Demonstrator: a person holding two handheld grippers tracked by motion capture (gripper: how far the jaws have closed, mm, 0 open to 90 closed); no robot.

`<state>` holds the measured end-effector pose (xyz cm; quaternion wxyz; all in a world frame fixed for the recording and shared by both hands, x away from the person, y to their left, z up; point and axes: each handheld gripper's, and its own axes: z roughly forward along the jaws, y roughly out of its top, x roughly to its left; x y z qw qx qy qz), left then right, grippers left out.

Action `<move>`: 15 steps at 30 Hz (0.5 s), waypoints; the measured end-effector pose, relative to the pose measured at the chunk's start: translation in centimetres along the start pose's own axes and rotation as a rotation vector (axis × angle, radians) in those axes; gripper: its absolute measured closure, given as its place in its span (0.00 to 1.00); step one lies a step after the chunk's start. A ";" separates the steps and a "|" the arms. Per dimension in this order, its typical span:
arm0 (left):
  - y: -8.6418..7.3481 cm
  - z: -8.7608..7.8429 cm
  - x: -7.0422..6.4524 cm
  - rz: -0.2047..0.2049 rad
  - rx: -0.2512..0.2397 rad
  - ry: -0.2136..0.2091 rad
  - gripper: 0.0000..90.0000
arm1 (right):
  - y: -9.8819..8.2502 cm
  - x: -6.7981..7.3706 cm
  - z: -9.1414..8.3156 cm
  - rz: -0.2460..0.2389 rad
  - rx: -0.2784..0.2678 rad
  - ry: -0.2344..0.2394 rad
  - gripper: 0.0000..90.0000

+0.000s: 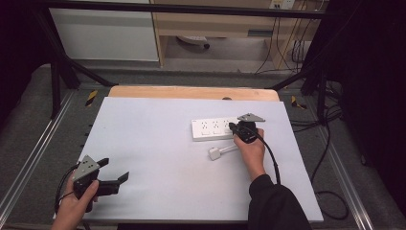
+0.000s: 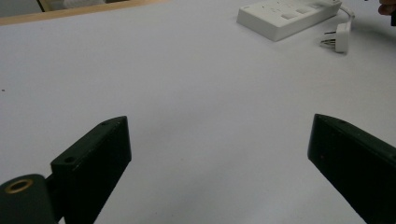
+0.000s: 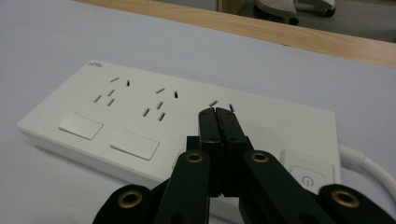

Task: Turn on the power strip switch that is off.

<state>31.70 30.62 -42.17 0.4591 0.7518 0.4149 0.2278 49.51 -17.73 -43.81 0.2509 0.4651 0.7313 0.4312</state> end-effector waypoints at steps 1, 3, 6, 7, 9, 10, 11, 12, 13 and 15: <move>0.0 0.0 0.0 -0.002 -0.002 -0.001 0.07 | 0.1 0.0 0.0 0.000 0.000 0.001 1.00; 0.0 0.0 0.0 -0.001 -0.005 -0.002 0.07 | 0.3 0.0 -0.1 0.000 -0.003 0.000 1.00; 0.0 0.1 0.0 0.003 0.000 -0.004 0.07 | 0.7 -0.1 -0.2 0.006 -0.013 0.005 1.00; 0.0 0.1 0.0 0.002 0.001 -0.004 0.07 | 0.8 -0.1 -0.2 0.004 -0.015 0.009 1.00; 0.0 0.2 -0.1 0.007 0.004 0.000 0.07 | 0.9 -0.1 -0.3 0.008 -0.014 0.014 1.00; 0.0 0.1 -0.1 0.008 0.003 0.001 0.07 | 1.0 0.0 -0.3 0.010 -0.010 0.015 1.00; 0.0 0.1 -0.1 0.007 0.001 0.001 0.07 | 1.1 -0.1 -0.4 0.009 -0.010 0.017 1.00; 0.0 0.0 -0.1 0.008 0.000 0.003 0.07 | 1.2 -0.1 -0.4 0.014 -0.008 0.019 1.00; 0.0 0.0 -0.1 0.005 0.000 0.004 0.07 | 1.3 -0.2 -0.5 0.007 -0.009 0.017 1.00; 0.0 0.1 0.0 0.004 0.002 0.003 0.07 | 1.6 -0.3 -0.7 0.014 -0.009 0.022 1.00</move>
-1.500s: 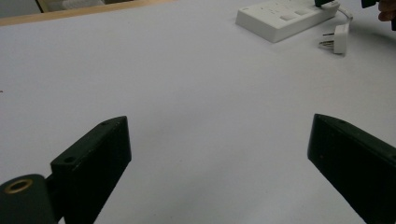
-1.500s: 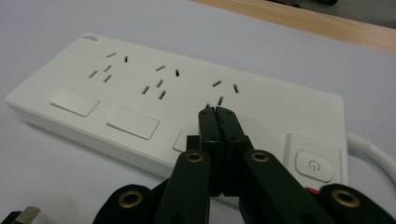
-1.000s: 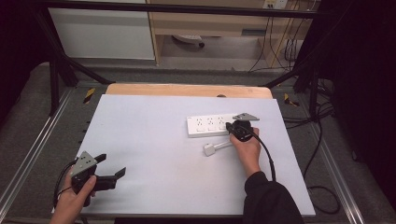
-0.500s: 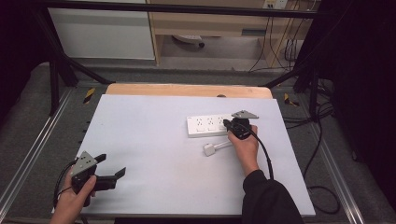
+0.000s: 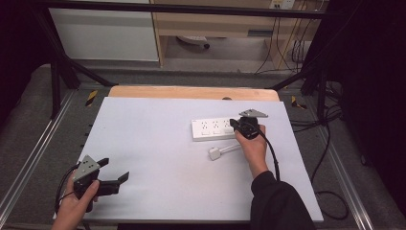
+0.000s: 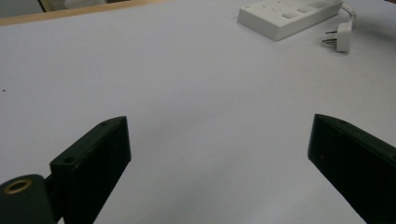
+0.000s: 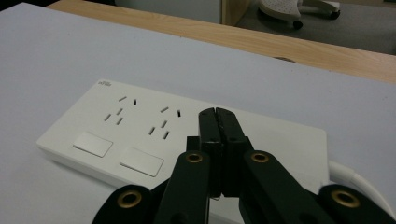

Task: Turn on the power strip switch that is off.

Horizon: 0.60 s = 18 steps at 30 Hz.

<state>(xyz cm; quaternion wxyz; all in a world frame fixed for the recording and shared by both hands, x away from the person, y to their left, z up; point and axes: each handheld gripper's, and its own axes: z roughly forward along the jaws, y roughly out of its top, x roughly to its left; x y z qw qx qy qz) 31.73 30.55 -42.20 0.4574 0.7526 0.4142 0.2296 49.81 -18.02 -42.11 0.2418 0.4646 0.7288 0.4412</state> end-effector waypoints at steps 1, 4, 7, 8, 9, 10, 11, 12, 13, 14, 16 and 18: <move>0.0 0.0 0.0 0.000 0.001 -0.001 0.07 | 0.1 -0.1 -0.1 0.004 -0.003 0.002 1.00; 0.0 0.0 0.0 0.005 0.001 -0.003 0.07 | 0.6 -0.3 -0.5 0.012 -0.007 0.002 1.00; 0.1 0.0 0.1 0.001 -0.005 0.001 0.07 | 1.0 -0.5 -0.6 0.008 -0.010 0.005 1.00; 0.1 0.0 0.2 0.001 -0.005 0.002 0.07 | 1.1 -0.5 -0.7 0.006 -0.008 0.006 1.00; 0.1 0.0 0.3 0.004 -0.004 0.002 0.07 | 1.2 -0.5 -0.7 0.006 -0.010 0.005 1.00; 0.1 0.0 0.3 0.000 -0.008 0.004 0.07 | 1.2 -0.5 -0.7 0.005 -0.009 0.007 1.00; 0.1 0.0 0.4 -0.002 -0.009 0.004 0.07 | 1.3 -0.6 -0.8 0.000 -0.013 0.007 1.00; 0.1 0.1 0.5 -0.003 -0.010 0.005 0.07 | 1.4 -0.6 -0.9 0.003 -0.013 0.007 1.00; 0.1 0.1 0.6 -0.005 -0.009 0.007 0.07 | 1.4 -0.6 -1.0 0.003 -0.014 0.009 1.00; 0.1 0.1 0.7 -0.010 -0.008 0.009 0.07 | 1.4 -0.6 -1.0 0.003 -0.013 0.009 1.00; 0.1 0.2 0.7 -0.013 -0.007 0.009 0.07 | 1.4 -0.7 -1.1 0.000 -0.011 0.008 1.00; 0.1 0.2 0.7 -0.011 -0.006 0.011 0.07 | 1.4 -0.8 -1.2 0.005 -0.010 0.008 1.00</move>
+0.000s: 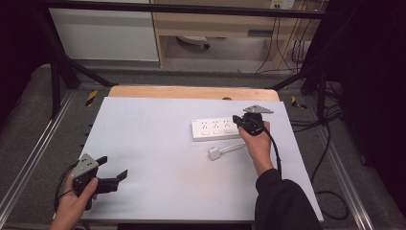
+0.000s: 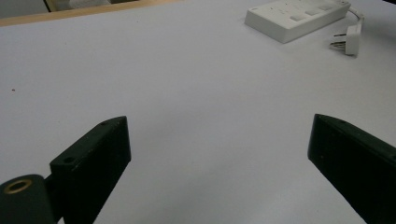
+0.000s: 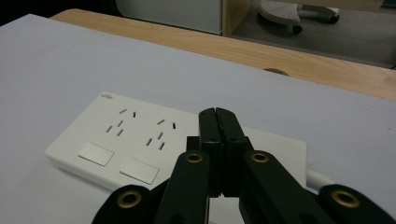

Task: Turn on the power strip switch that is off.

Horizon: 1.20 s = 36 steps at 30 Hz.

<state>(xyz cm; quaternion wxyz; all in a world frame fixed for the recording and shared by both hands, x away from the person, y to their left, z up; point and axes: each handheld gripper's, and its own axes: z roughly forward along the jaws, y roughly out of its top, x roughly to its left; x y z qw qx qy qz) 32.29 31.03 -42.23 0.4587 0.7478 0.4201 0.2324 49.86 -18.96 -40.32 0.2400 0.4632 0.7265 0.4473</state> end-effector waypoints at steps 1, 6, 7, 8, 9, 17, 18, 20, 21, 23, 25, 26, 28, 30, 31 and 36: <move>0.0 0.0 0.0 0.001 0.000 0.000 0.07 | 0.1 -0.1 -0.1 -0.005 -0.003 -0.001 1.00; 0.0 0.0 0.0 -0.002 -0.001 0.000 0.07 | 0.5 -0.3 -0.6 0.003 -0.018 0.003 1.00; 0.0 0.0 0.0 -0.002 -0.002 0.000 0.07 | 0.6 -0.3 -0.7 0.007 -0.021 0.007 1.00; 0.0 0.0 0.0 0.000 0.000 -0.001 0.07 | 0.7 -0.3 -0.8 0.002 -0.025 0.007 1.00; 0.0 0.0 0.0 0.000 0.001 -0.001 0.07 | 0.9 -0.2 -0.9 0.002 -0.030 0.006 0.99; 0.0 0.0 -0.1 0.000 0.003 -0.001 0.07 | 1.7 -0.4 -1.7 0.012 -0.053 0.009 0.94; 0.0 0.0 0.0 0.001 0.004 -0.001 0.07 | 1.7 -0.4 -1.8 0.019 -0.059 0.011 0.92; 0.0 0.0 0.0 0.000 0.003 -0.001 0.07 | 1.8 -0.5 -2.0 0.019 -0.070 0.011 0.89; 0.0 0.0 0.0 0.000 0.003 -0.001 0.07 | 1.9 -0.5 -2.1 0.021 -0.072 0.011 0.88; 0.0 0.0 -0.1 0.001 0.003 -0.001 0.07 | 1.9 -0.5 -2.3 0.028 -0.078 0.013 0.84; 0.0 0.0 -0.1 -0.001 0.002 -0.001 0.07 | 2.0 -0.5 -2.6 0.030 -0.082 0.014 0.80; 0.0 0.0 -0.1 -0.001 0.001 -0.001 0.07 | 2.0 -0.5 -2.7 0.025 -0.086 0.010 0.79; -0.1 0.0 -0.1 -0.002 0.001 -0.001 0.07 | 2.1 -0.5 -2.9 0.026 -0.088 0.006 0.76; 0.0 0.0 -0.1 -0.002 0.002 -0.002 0.07 | 2.1 -0.6 -3.1 0.031 -0.090 0.007 0.72; -0.1 0.0 -0.1 -0.002 0.002 -0.002 0.07 | 2.1 -0.6 -3.2 0.027 -0.088 0.006 0.71; 0.0 -0.1 0.0 -0.007 0.000 -0.003 0.07 | 2.2 -0.7 -3.8 0.027 -0.087 0.011 0.62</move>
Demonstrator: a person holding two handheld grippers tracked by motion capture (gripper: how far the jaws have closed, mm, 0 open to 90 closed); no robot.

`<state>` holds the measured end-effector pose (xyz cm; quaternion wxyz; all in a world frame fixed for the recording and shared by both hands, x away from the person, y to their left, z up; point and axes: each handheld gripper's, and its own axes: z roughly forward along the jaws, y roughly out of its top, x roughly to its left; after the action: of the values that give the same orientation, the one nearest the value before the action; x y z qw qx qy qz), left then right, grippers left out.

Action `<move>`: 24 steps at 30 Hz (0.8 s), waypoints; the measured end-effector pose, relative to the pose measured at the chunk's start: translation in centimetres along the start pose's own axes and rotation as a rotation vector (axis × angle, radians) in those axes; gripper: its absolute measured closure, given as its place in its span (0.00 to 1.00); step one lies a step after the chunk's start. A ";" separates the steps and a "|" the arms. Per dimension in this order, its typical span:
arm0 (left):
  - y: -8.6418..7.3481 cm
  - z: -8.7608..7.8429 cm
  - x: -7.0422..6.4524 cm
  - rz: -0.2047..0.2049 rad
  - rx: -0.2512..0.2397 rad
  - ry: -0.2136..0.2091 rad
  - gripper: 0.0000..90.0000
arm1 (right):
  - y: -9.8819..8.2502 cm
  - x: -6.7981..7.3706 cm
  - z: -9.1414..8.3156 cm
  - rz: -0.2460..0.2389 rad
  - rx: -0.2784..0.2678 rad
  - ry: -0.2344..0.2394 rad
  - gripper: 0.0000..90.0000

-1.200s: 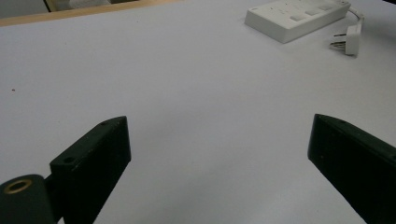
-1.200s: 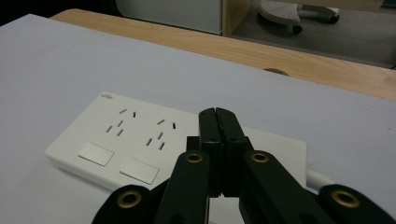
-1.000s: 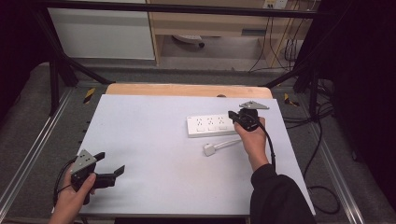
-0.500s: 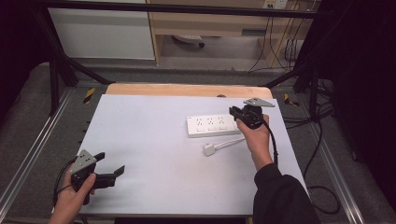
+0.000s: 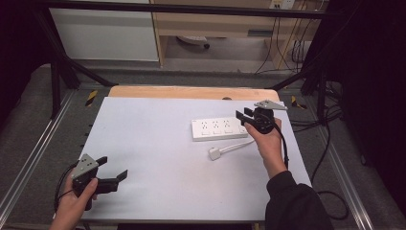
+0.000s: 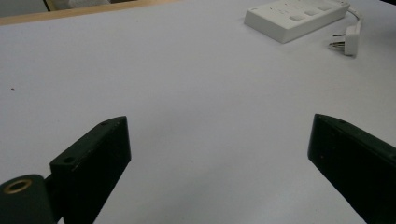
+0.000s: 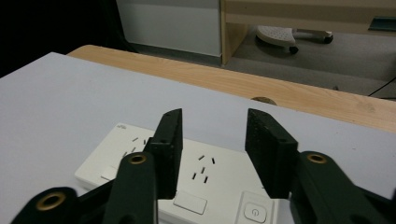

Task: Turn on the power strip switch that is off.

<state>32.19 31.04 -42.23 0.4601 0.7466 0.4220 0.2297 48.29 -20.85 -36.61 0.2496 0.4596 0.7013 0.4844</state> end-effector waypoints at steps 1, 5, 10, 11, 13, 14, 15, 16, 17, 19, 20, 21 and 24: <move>0.0 0.0 0.0 0.001 0.000 0.001 0.07 | 0.0 0.0 -0.2 0.000 0.003 -0.001 0.59; 0.0 0.0 0.0 0.001 0.000 0.001 0.07 | 0.2 -0.1 -0.6 0.014 0.011 -0.005 0.45; 0.0 0.0 0.0 0.001 0.001 -0.001 0.07 | 0.2 -0.2 -1.3 0.029 0.011 0.002 0.35; 0.0 0.0 0.0 0.000 0.001 0.000 0.07 | 0.1 -0.2 -1.5 0.036 0.010 0.003 0.32; 0.0 0.0 0.0 0.000 0.001 0.000 0.07 | 0.1 -0.2 -1.8 0.034 0.005 -0.003 0.28; 0.0 0.0 0.0 0.000 0.000 0.000 0.07 | 0.1 -0.1 -2.0 0.037 0.004 -0.005 0.26; 0.0 0.0 0.0 0.000 0.000 0.000 0.07 | 0.0 -0.2 -2.2 0.037 0.000 -0.002 0.23; 0.0 -0.1 0.0 0.000 -0.001 0.000 0.07 | 0.0 -0.1 -2.4 0.034 0.001 -0.003 0.21; 0.0 -0.1 0.0 0.000 -0.001 0.001 0.07 | 0.0 -0.1 -2.6 0.028 -0.002 -0.008 0.18; 0.0 -0.1 0.0 0.000 -0.002 0.003 0.07 | -0.1 -0.1 -3.0 0.032 -0.006 -0.009 0.13; 0.0 -0.1 0.0 -0.002 -0.003 0.003 0.07 | -0.1 -0.1 -3.3 0.032 -0.011 -0.008 0.11; 0.0 -0.1 0.0 -0.004 -0.004 0.004 0.07 | -0.2 -0.1 -3.5 0.031 -0.018 -0.011 0.10; 0.0 -0.1 0.0 -0.004 -0.006 0.005 0.07 | -0.5 -0.1 -4.3 0.025 -0.033 -0.015 0.06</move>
<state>32.11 31.15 -42.17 0.4617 0.7437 0.4241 0.2320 44.70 -22.93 -35.31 0.2565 0.4677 0.6856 0.4955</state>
